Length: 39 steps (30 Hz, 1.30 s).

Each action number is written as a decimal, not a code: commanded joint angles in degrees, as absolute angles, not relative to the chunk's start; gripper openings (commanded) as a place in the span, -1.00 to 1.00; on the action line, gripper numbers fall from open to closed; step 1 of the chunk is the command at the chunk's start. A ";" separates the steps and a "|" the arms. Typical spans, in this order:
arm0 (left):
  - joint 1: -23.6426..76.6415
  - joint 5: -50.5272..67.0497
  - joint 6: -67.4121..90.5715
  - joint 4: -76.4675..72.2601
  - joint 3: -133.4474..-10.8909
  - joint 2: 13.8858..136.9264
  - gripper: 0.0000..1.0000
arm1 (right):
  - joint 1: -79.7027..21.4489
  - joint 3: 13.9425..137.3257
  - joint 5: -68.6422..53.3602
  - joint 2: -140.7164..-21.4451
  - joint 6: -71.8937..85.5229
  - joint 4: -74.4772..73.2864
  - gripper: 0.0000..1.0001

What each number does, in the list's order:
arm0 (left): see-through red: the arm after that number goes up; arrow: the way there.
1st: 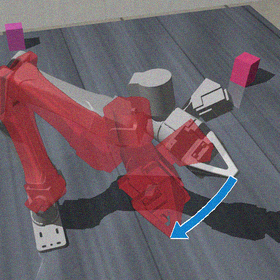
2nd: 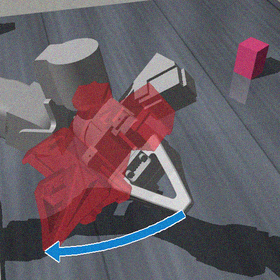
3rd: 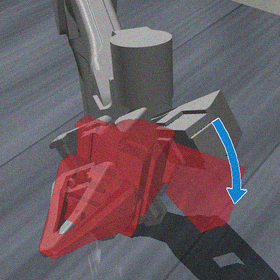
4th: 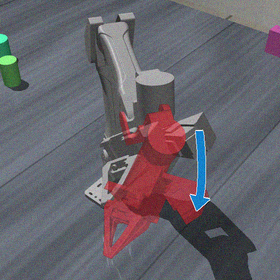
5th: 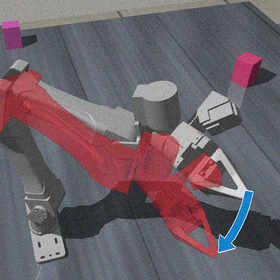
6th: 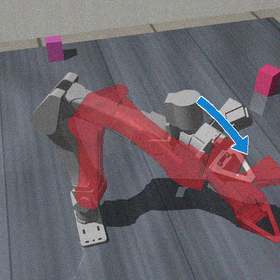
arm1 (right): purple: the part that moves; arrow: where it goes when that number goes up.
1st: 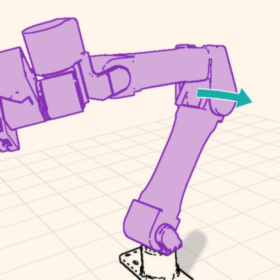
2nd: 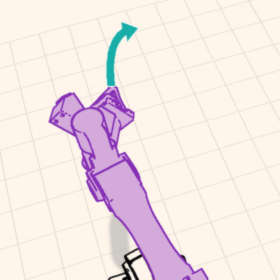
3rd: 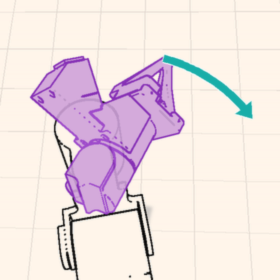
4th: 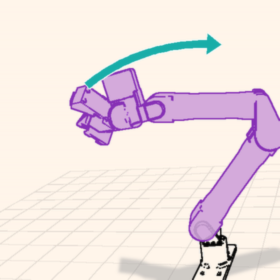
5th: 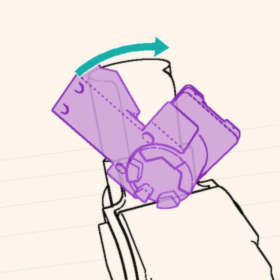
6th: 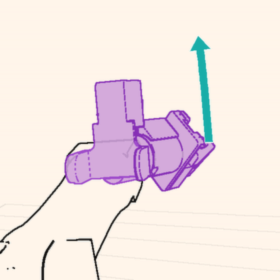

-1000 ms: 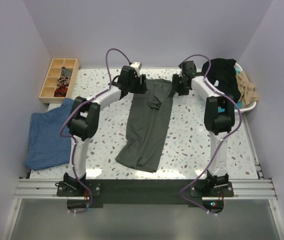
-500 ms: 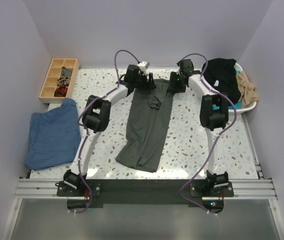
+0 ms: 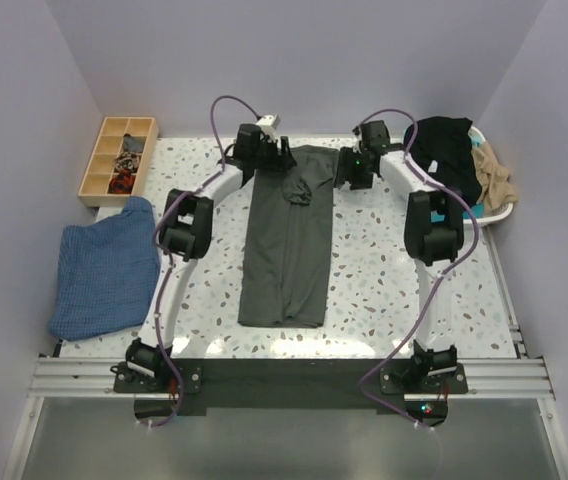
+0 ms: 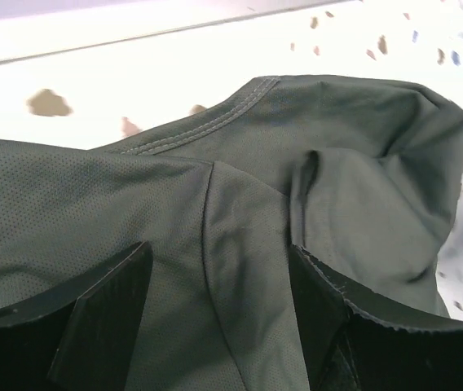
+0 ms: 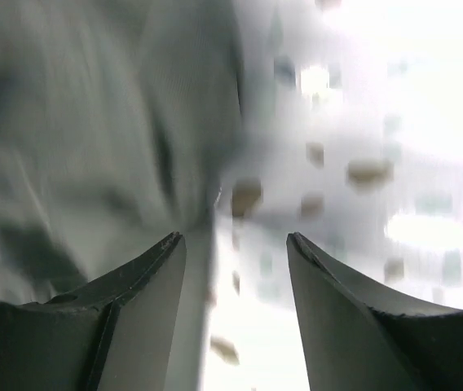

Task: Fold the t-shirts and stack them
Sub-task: Fold the tshirt

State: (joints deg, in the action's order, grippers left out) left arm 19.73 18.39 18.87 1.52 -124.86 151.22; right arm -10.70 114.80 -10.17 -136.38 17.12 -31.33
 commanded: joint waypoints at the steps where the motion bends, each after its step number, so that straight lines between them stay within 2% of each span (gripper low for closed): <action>1: 15.65 13.46 17.84 4.31 -126.21 153.46 0.47 | -10.99 106.55 -11.95 -121.67 14.76 -27.51 0.15; 5: 13.62 15.91 18.81 3.25 -125.77 152.32 0.48 | -11.07 99.51 -17.91 -115.85 16.69 -27.51 0.14; 8: 13.62 17.57 19.16 0.71 -120.78 147.85 0.48 | -11.51 92.30 -20.21 -111.47 18.11 -26.28 0.13; 11: 14.06 19.34 20.56 -7.19 -111.56 140.56 0.50 | -12.22 85.88 -20.57 -107.77 18.11 -25.23 0.13; 12: 14.32 19.25 20.57 -8.08 -107.97 136.88 0.60 | -12.30 84.56 -20.39 -107.06 18.45 -25.14 0.13; 15: 15.47 19.24 21.62 -11.85 -100.15 128.80 0.61 | -12.65 79.55 -20.48 -104.34 19.24 -25.05 0.13; 20: 18.89 13.56 22.23 -12.66 -87.74 115.51 0.61 | -13.62 69.62 -21.88 -100.11 20.56 -23.21 0.13; 24: 21.88 4.15 22.94 -15.29 -69.02 102.49 0.64 | -13.71 63.21 -21.10 -97.04 21.71 -20.57 0.11; 27: 21.97 2.90 23.82 -16.78 -63.55 100.98 0.65 | -13.62 66.33 -18.90 -97.90 22.32 -18.28 0.11; 31: 21.18 9.74 19.79 -12.08 -74.32 110.80 0.65 | -13.54 75.22 -19.25 -104.40 22.59 -20.48 0.09; 32: 21.27 10.89 18.91 -10.21 -82.27 113.61 0.64 | -13.62 76.45 -19.07 -105.89 22.59 -20.74 0.09; 39: 19.52 12.03 17.14 2.17 -114.40 136.74 0.68 | -13.54 78.58 -18.98 -109.51 22.41 -18.99 0.09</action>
